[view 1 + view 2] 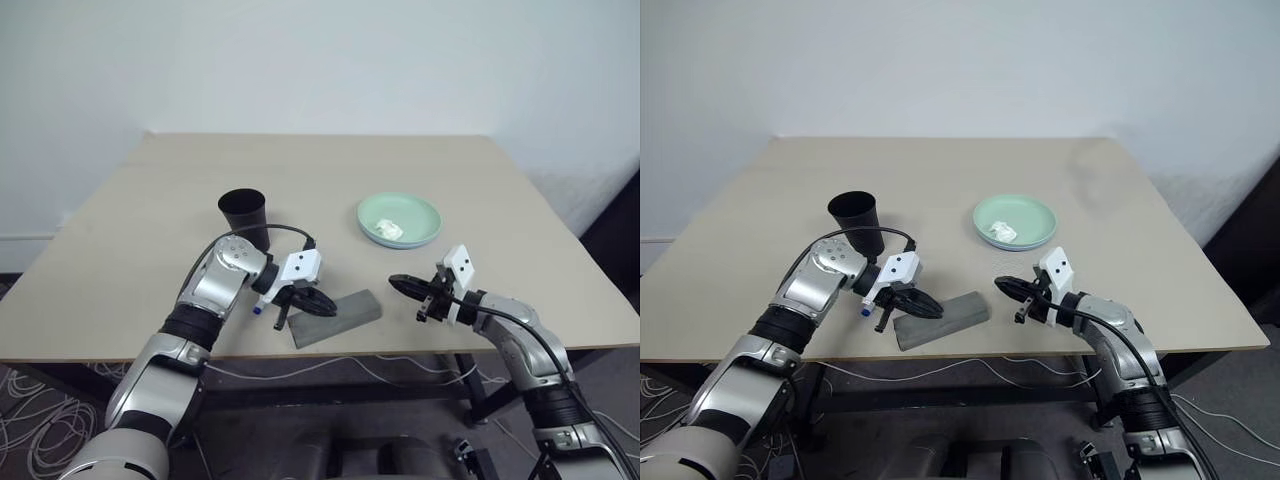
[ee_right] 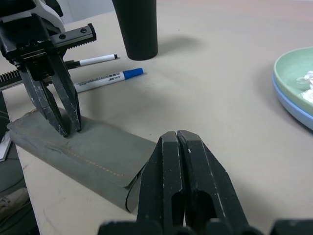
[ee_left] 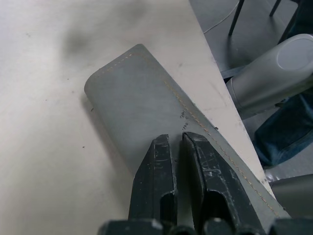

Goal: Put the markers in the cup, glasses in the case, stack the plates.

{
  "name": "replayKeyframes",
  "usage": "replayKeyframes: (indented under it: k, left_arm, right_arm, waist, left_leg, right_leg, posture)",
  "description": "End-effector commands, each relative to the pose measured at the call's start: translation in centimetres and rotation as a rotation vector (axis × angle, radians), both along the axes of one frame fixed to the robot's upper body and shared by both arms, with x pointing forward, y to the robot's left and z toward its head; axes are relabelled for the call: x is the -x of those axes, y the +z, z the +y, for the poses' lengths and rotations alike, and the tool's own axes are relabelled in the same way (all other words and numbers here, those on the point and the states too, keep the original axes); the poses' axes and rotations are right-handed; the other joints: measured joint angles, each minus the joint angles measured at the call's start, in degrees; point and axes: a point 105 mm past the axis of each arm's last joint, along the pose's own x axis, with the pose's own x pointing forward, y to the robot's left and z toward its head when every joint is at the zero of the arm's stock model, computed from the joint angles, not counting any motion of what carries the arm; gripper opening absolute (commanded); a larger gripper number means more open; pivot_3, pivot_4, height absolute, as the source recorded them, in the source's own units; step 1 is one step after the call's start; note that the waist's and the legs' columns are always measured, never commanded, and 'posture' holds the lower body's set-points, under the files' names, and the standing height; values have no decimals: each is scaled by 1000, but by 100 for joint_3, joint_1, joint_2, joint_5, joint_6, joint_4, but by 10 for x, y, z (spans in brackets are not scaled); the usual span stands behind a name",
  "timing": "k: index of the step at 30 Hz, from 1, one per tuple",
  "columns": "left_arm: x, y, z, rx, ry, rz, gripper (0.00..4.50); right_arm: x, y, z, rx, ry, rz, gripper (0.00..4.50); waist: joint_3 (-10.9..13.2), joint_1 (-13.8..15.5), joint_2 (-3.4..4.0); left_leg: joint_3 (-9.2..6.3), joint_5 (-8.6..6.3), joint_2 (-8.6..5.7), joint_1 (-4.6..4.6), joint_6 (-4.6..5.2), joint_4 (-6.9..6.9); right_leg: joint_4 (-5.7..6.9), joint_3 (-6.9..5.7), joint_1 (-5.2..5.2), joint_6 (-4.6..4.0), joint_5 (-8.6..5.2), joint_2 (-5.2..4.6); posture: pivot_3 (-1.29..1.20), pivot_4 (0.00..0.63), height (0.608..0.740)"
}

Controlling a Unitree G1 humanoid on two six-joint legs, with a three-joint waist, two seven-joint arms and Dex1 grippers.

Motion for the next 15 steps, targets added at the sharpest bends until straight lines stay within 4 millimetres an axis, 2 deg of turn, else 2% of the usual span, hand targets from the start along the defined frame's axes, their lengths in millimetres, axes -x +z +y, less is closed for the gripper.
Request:
replayKeyframes:
  k: [1,4,9,12,15]
  left_arm:
    - [-13,22,2,47,52,-82,346]
    - [-35,47,8,123,186,-175,346]
    - [-62,61,32,136,449,-252,346]
    - [-63,62,47,169,628,-178,889]
    - [-58,57,53,190,761,-134,1910]
  right_arm:
    - [-4,18,4,-16,15,-67,32]
    - [-4,18,5,-17,14,-70,32]
    - [-4,16,4,-11,5,-68,32]
    - [-4,15,3,-12,-2,-68,0]
    - [-4,13,3,-11,-4,-64,0]
  waist:
    - [0,1,0]
    - [1,4,0]
    - [0,4,0]
    - [0,-4,0]
    - [0,-18,0]
  left_leg:
    - [0,0,0,0,0,0]
    - [-1,0,0,0,0,0]
    - [1,1,-1,0,-1,0]
    - [1,1,-2,0,-2,0]
    - [2,2,-2,0,-4,0]
  right_leg:
    - [0,0,0,0,0,0]
    - [0,0,-1,0,0,1]
    - [-1,2,0,1,0,2]
    - [-1,2,0,2,1,6]
    - [-1,4,-1,2,0,7]
  posture:
    - [0,0,740]
    - [0,0,740]
    - [0,0,740]
    - [0,0,740]
    - [0,0,740]
